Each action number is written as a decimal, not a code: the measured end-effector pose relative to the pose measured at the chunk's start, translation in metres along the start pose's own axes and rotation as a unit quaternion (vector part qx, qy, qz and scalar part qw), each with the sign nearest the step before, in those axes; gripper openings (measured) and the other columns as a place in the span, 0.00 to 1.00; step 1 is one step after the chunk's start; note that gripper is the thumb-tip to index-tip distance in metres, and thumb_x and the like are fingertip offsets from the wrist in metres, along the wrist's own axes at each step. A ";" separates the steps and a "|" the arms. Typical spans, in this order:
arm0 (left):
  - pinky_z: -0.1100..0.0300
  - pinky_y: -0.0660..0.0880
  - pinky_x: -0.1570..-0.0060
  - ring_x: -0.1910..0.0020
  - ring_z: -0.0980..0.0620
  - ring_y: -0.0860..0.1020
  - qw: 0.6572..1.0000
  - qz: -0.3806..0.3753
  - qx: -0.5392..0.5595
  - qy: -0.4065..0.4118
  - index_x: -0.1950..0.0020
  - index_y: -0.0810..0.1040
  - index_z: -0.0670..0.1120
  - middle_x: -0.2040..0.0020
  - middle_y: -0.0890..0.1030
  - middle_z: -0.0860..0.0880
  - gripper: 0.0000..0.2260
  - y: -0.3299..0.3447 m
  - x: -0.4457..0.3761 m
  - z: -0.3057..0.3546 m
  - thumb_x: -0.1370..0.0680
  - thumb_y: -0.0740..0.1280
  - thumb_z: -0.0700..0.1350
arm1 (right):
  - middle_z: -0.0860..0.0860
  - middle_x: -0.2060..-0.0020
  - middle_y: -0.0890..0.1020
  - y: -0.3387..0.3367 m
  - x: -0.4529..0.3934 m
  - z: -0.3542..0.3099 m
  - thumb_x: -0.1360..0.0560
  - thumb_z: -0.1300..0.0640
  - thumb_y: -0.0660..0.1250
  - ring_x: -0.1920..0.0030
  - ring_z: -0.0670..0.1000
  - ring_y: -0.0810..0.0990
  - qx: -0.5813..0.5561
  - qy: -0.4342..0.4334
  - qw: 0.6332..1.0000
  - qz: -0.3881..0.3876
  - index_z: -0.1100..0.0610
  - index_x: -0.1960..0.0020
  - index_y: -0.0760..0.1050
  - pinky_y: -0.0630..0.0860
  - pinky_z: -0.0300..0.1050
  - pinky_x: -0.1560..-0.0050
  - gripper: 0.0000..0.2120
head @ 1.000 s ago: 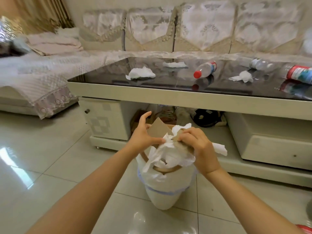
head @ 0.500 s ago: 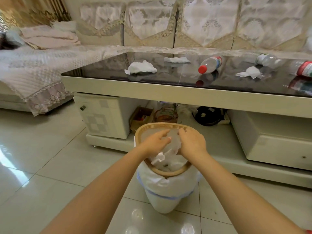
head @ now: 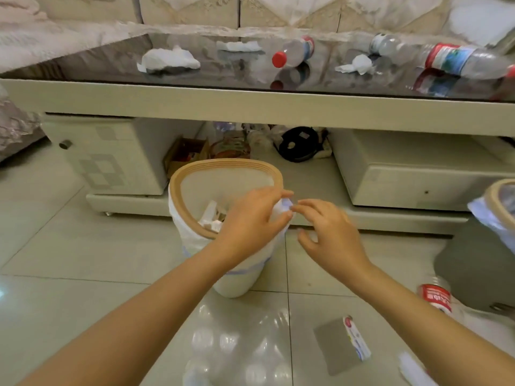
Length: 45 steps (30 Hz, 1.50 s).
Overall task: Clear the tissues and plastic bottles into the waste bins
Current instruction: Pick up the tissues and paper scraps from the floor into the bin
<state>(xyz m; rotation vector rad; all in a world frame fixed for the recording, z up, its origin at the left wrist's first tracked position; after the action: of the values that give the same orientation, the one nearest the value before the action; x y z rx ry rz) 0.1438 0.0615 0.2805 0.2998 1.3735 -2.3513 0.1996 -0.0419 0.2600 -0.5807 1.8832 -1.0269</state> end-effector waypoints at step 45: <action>0.60 0.60 0.58 0.49 0.50 0.67 0.859 -0.446 -0.019 0.251 0.31 0.73 0.54 0.46 0.78 0.51 0.26 0.448 0.115 0.169 0.28 0.73 0.51 | 0.57 0.32 0.70 0.018 0.405 0.218 0.26 0.62 0.64 0.33 0.60 0.69 0.093 0.423 0.879 -0.199 0.57 0.37 0.74 0.75 0.52 0.44 0.18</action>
<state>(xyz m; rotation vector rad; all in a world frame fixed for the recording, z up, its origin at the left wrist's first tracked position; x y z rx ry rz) 0.2406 -0.3083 -0.0302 0.3246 2.1548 -3.1183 0.1879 -0.4173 -0.0069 -0.4398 2.4073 -1.9452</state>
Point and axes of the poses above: each hand's wrist, its own x-axis away from the middle knuckle, its own y-axis out of the palm, z = x × y, the point moved 10 cm from there along -x, towards the middle knuckle
